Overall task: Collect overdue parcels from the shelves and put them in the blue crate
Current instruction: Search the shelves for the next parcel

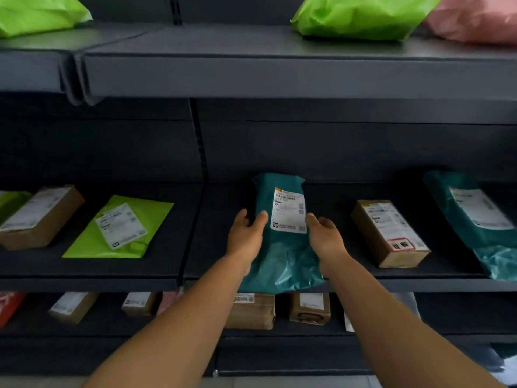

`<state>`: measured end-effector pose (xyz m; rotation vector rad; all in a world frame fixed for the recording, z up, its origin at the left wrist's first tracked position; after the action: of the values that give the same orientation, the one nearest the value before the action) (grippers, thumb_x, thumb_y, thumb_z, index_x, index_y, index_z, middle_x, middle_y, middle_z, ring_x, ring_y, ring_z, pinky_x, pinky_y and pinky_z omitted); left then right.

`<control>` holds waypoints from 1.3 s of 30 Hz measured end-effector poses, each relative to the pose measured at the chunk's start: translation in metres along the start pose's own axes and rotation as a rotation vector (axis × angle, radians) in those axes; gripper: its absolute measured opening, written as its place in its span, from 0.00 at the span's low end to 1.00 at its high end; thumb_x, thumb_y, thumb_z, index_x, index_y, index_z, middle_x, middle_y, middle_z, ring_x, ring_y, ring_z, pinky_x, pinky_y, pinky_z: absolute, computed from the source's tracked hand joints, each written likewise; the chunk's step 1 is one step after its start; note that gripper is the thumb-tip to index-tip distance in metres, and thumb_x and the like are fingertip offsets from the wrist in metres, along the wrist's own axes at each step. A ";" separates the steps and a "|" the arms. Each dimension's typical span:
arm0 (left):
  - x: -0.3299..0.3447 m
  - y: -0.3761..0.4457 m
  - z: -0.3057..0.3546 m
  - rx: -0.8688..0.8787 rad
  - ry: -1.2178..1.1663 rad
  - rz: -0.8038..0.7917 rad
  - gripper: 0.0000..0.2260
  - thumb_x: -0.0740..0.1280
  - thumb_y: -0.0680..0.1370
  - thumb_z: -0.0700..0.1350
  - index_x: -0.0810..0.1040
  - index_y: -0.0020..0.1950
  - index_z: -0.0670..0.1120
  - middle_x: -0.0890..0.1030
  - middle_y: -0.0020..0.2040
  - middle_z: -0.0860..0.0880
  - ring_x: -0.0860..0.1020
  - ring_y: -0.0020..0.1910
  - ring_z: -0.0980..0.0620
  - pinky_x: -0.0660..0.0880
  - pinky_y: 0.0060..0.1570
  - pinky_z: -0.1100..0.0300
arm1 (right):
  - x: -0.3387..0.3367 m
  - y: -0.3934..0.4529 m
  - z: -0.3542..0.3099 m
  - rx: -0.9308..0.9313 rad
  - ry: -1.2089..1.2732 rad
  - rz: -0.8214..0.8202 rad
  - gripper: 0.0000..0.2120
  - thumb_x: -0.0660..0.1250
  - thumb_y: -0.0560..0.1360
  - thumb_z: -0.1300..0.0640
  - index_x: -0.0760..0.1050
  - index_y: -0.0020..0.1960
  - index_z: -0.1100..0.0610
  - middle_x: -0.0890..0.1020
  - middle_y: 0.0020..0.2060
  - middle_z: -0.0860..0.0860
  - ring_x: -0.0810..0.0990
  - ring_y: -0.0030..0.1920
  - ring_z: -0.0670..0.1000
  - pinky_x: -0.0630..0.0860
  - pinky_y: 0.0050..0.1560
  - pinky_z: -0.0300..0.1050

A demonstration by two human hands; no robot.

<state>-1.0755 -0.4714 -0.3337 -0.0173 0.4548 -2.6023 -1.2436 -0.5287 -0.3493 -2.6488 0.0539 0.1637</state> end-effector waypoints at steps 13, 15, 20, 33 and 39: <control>0.017 0.019 -0.016 -0.007 -0.047 0.019 0.14 0.71 0.75 0.48 0.79 0.59 0.46 0.84 0.50 0.47 0.83 0.48 0.49 0.81 0.50 0.51 | 0.014 0.029 0.017 0.036 0.085 -0.165 0.09 0.62 0.80 0.50 0.76 0.56 0.53 0.84 0.49 0.56 0.84 0.49 0.58 0.80 0.54 0.61; 0.017 0.017 -0.018 0.010 -0.076 0.026 0.09 0.70 0.76 0.46 0.81 0.55 0.47 0.84 0.50 0.46 0.83 0.47 0.48 0.81 0.50 0.51 | 0.014 0.028 0.019 0.021 0.111 -0.177 0.07 0.62 0.80 0.50 0.77 0.53 0.50 0.84 0.48 0.55 0.84 0.49 0.58 0.80 0.53 0.61; 0.014 0.009 -0.014 0.111 -0.202 0.013 0.09 0.67 0.78 0.41 0.81 0.56 0.50 0.85 0.49 0.49 0.84 0.47 0.52 0.80 0.43 0.61 | 0.010 0.020 0.017 -0.071 0.218 -0.199 0.10 0.63 0.80 0.52 0.78 0.59 0.47 0.86 0.48 0.52 0.85 0.50 0.57 0.81 0.53 0.60; 0.008 -0.007 -0.006 0.208 -0.338 -0.056 0.12 0.68 0.77 0.39 0.80 0.59 0.50 0.85 0.52 0.49 0.83 0.50 0.52 0.80 0.49 0.59 | 0.004 -0.012 0.003 -0.224 0.365 -0.217 0.14 0.66 0.79 0.57 0.78 0.63 0.48 0.86 0.50 0.51 0.84 0.52 0.54 0.80 0.56 0.58; 0.002 -0.009 -0.003 0.218 -0.336 -0.063 0.15 0.69 0.77 0.39 0.79 0.63 0.48 0.84 0.53 0.49 0.83 0.51 0.52 0.80 0.49 0.59 | 0.006 -0.017 0.003 -0.245 0.373 -0.214 0.15 0.66 0.78 0.57 0.77 0.64 0.48 0.85 0.51 0.51 0.84 0.54 0.54 0.79 0.57 0.59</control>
<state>-1.0817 -0.4639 -0.3339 -0.3932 0.0509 -2.6255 -1.2368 -0.5121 -0.3449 -2.8684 -0.1355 -0.4210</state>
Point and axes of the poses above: each hand's wrist, its own y-axis towards the middle knuckle, its own x-axis out of the palm, z = x × y, the point moved 6 cm from there along y, towards the middle knuckle
